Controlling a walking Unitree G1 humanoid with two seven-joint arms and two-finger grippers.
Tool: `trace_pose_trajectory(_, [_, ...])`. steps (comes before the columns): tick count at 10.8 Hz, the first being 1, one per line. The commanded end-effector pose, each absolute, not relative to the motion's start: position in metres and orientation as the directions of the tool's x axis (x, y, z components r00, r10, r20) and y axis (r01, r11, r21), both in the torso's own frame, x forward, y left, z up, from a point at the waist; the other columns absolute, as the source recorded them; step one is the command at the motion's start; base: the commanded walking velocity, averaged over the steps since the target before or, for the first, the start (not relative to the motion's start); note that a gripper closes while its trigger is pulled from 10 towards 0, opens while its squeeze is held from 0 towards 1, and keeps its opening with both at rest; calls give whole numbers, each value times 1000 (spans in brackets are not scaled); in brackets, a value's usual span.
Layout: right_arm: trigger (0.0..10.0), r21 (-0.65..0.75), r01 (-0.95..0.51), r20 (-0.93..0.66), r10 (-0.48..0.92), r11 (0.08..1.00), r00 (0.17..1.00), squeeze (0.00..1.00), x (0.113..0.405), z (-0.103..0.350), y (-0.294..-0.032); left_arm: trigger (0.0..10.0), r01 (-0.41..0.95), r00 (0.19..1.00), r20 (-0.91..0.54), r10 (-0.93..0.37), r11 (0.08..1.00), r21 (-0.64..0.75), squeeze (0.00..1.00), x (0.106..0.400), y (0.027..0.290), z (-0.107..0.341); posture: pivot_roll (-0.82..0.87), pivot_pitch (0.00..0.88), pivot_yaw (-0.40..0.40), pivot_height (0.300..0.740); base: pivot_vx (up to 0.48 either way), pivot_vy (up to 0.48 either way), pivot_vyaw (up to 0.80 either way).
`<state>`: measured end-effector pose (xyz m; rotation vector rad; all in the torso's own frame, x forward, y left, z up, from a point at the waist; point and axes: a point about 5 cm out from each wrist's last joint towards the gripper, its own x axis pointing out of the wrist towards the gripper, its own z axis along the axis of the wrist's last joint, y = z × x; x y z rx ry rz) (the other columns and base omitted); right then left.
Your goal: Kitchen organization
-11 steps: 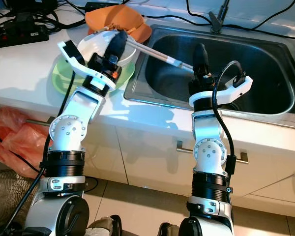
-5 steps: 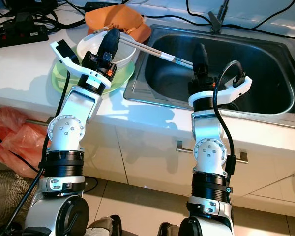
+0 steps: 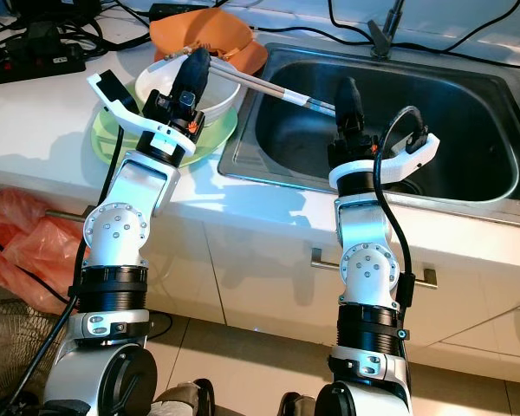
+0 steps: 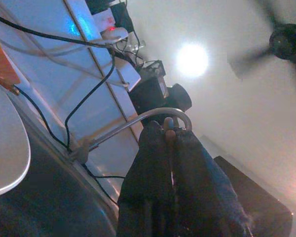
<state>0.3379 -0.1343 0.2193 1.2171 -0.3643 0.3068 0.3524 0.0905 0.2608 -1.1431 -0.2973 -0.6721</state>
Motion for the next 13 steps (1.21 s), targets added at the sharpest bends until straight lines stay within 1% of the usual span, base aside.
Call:
trace_pose_trajectory(1, [1686,851,-460,464,45,254,885,0,338,232,-119,10000,638,753,558,-350,176,-750,0,350,73,261,84,145,-28,740,0,0,0])
trace_pose_trajectory(2, [0,853,-461,466,40,244,884,0,337,233,-119,10000,636,755,554,-351,181,-750,0,350,73,260,84,147,-26,740,0,0,0])
trace_pose_trajectory(6, [0,858,-467,472,31,212,881,0,336,235,-119,10000,634,756,549,-358,192,-749,0,350,72,260,84,148,-25,740,0,0,0])
trace_pose_trajectory(8, [0,861,-466,472,24,202,882,0,336,236,-120,10000,624,766,517,-383,246,-742,0,351,69,255,84,148,-24,740,0,0,0])
trace_pose_trajectory(9, [0,866,-463,468,18,190,883,0,336,236,-122,10000,617,770,502,-394,262,-742,0,351,67,253,85,150,-25,740,0,0,0])
trace_pose_trajectory(13, [0,886,-448,453,-17,122,891,0,338,236,-126,10000,599,785,485,-385,272,-753,0,353,69,249,85,150,-25,740,0,0,0])
